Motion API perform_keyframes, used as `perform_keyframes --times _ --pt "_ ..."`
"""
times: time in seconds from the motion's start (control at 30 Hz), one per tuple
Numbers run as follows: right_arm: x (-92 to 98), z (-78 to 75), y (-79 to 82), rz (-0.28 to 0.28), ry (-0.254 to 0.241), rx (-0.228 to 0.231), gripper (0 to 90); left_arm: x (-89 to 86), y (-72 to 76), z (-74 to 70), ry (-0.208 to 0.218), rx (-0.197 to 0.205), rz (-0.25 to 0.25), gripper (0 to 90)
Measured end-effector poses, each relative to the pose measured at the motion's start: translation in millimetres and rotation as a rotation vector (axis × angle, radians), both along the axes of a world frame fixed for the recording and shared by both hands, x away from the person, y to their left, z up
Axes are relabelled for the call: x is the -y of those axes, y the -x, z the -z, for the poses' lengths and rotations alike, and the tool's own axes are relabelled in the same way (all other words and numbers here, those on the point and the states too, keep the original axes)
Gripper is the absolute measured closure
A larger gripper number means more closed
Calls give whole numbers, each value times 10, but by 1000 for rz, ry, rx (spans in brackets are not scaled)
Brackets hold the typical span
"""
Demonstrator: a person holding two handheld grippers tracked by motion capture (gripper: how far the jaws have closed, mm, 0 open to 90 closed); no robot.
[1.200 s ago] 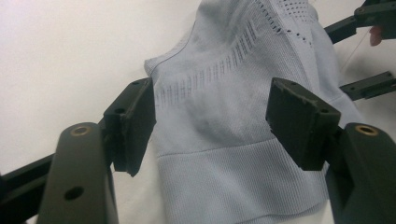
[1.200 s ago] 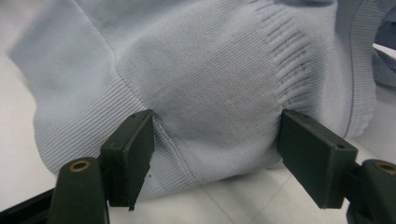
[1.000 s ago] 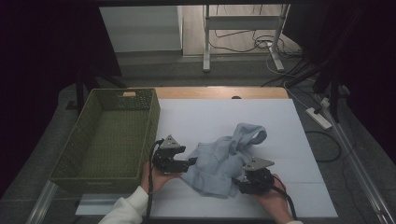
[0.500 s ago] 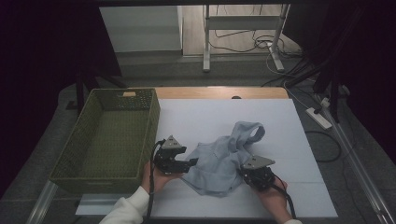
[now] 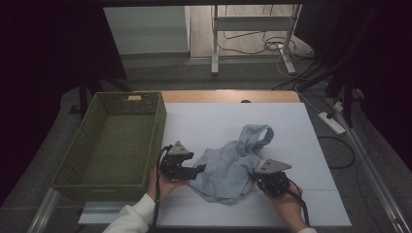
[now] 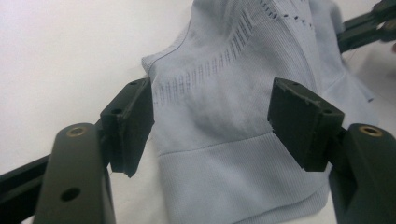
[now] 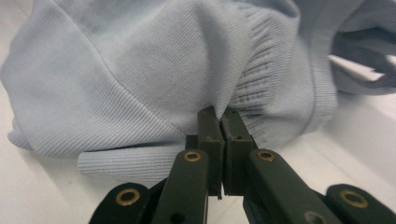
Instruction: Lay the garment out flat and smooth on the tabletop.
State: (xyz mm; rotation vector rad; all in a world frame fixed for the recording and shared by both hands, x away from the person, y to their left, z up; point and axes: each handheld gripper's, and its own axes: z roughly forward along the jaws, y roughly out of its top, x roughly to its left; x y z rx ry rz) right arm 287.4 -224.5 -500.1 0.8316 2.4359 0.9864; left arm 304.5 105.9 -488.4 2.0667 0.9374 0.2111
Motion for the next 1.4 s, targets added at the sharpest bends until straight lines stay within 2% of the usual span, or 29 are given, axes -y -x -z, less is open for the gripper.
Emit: perform_keyframes --times 0.13,0.33,0.4,0.47,0.53,0.63,0.7,0.77,0.87,1.0,1.13,1.2,1.3,1.4 --pt "92 -116 14 15 -22 30 882 -8 0 -6 0 0 0 317" --pt "239 -426 144 28 -30 114 882 -20 -2 -9 2 2 -3 316" --pt "274 -508 197 25 -21 122 882 -24 -1 -11 3 1 -5 317" --pt "323 -563 247 34 16 126 881 -28 2 -14 5 3 -7 317" --pt "391 -551 249 64 36 104 881 -32 6 -20 4 4 -9 317" --pt "510 -420 177 106 46 19 880 -31 7 -20 5 4 -9 317" --pt "553 -299 123 112 54 -36 878 -26 5 -16 4 2 -7 316" --pt "561 -204 80 107 54 -72 876 -24 2 -12 1 2 -6 315" --pt "530 -133 50 95 61 -98 868 -22 2 -9 -1 1 -6 314" --pt "530 -124 44 94 64 -93 826 -21 7 -11 -3 2 -4 311" --pt "546 -187 72 101 38 -45 675 -25 4 -12 -2 2 -5 308" --pt "535 -234 97 102 14 1 605 -29 3 -13 0 3 -7 307" --pt "467 -342 163 95 -25 84 555 -34 2 -17 1 7 -11 307" --pt "355 -418 223 58 -49 126 534 -36 5 -21 5 13 -18 307"
